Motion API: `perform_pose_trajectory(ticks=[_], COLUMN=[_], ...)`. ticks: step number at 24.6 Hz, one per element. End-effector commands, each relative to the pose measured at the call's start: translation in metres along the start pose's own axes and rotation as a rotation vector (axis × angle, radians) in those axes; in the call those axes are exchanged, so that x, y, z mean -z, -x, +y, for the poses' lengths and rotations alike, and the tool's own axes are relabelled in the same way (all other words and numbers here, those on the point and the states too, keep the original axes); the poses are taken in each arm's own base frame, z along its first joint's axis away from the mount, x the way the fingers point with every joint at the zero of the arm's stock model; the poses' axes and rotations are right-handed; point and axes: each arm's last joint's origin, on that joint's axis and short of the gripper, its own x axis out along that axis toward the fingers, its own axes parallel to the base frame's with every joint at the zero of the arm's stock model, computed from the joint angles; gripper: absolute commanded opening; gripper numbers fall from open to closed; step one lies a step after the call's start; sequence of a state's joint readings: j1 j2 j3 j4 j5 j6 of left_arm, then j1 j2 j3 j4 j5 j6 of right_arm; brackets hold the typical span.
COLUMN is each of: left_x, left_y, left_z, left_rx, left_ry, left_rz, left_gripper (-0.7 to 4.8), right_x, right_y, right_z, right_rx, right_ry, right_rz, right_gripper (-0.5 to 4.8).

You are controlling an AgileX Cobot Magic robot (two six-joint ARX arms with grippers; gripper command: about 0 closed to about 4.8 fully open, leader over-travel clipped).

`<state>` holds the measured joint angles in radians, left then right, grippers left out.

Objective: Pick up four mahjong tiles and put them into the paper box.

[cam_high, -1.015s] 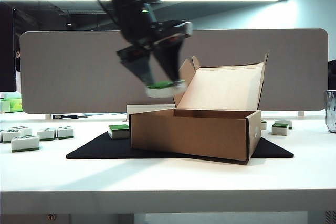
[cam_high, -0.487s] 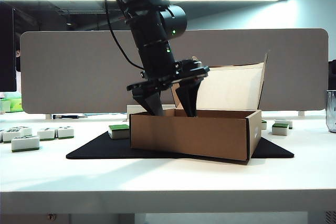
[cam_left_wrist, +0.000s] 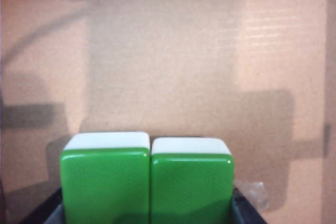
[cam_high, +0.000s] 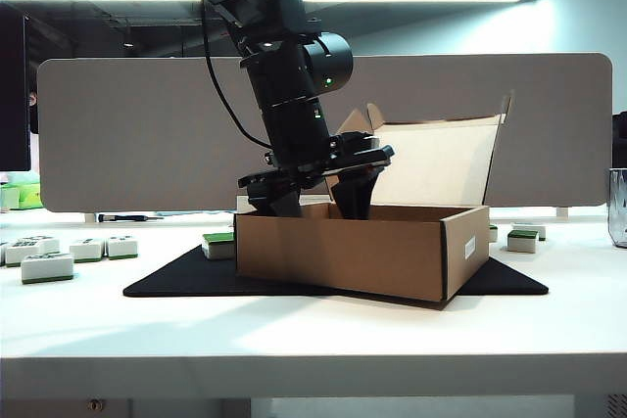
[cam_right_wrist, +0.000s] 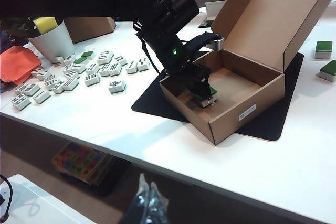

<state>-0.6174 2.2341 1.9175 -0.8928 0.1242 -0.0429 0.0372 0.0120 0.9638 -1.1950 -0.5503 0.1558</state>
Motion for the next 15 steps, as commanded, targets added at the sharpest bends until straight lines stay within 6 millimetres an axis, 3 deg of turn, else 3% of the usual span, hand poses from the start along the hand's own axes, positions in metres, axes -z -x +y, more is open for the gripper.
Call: perform_pose_trajectory(ticks=[1,4,7,15], left_x=[-0.0013,-0.0014,-0.0019,-0.003], left_y=[0.001,0.0018,0.0033,0.0076], left_z=[-0.0003,-0.0004,-0.0006,-0.0013], left_rx=[0.004,0.004,0.004,0.008], left_ry=[0.001,0.001,0.0,-0.003], left_rz=[-0.009,-0.01,-0.014,-0.005], left_gripper=[3.46,3.57,4.04,4.04], right_x=[0.0006,0.0006,0.0006,0.0006], right_y=[0.0026,0.0026,0.0026,0.0026], right_z=[0.0015,0.0015,0.0015,0.0015], right_rx=[-0.005,-0.005,-0.005,-0.005], right_ry=[0.021,0.021,0.021,0.021], right_rz=[-0.021,-0.021,-0.021,-0.021], right_gripper=[-0.01,-0.01,-0.01,-0.01])
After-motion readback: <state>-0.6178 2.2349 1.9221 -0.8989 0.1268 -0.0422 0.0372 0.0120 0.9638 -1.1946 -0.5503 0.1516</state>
